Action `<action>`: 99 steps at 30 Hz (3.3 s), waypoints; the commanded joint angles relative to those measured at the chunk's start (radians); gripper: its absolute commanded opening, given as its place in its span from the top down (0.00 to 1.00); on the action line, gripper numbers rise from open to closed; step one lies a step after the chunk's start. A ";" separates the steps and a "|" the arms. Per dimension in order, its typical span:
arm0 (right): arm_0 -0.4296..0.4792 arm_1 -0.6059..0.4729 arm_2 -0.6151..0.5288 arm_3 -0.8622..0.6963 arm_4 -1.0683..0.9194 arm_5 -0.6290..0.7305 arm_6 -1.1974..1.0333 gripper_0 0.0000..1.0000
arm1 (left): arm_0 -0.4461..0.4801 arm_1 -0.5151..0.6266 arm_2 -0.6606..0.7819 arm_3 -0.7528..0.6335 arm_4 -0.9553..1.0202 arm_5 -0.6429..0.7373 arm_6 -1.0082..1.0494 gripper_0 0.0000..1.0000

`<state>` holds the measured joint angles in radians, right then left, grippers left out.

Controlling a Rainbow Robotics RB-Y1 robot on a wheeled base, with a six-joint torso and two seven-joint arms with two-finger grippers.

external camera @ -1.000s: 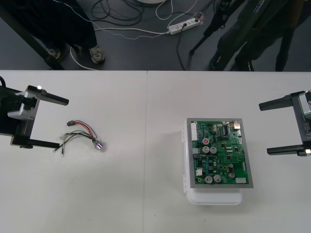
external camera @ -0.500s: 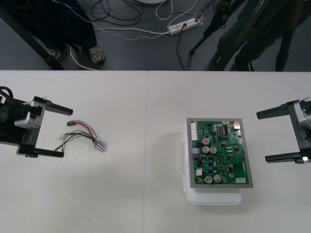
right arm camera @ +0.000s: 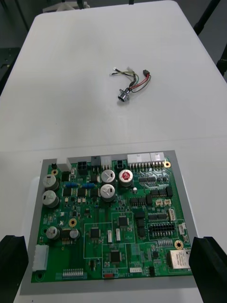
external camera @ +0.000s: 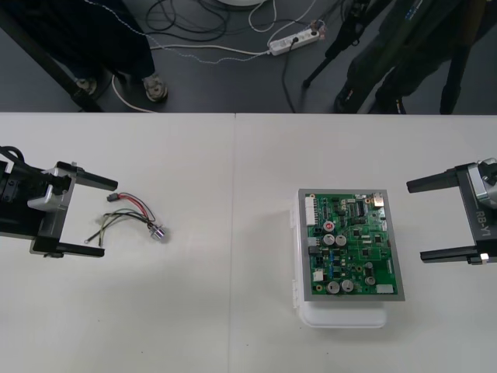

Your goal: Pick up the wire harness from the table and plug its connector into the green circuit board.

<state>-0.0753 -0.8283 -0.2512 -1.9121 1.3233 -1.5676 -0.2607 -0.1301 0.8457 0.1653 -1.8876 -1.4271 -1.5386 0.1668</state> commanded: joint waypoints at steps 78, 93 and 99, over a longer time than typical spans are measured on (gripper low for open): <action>-0.107 0.209 -0.003 0.340 -0.348 -0.003 0.169 0.00 | -0.764 0.256 -1.113 0.001 -0.638 0.285 -1.848 0.00; -0.152 0.190 0.038 0.367 -0.401 -0.003 0.181 0.00 | -0.780 0.256 -1.253 -0.001 -0.768 0.482 -2.166 0.00; -0.164 0.190 0.053 0.367 -0.411 -0.003 0.192 0.00 | -0.786 0.254 -1.304 -0.001 -0.820 0.542 -2.307 0.00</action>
<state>-0.2024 -0.6290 -0.2261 -1.5362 0.9329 -1.5676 -0.1326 -0.8654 1.0621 -1.1005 -1.8773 -2.2137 -1.0894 -1.9001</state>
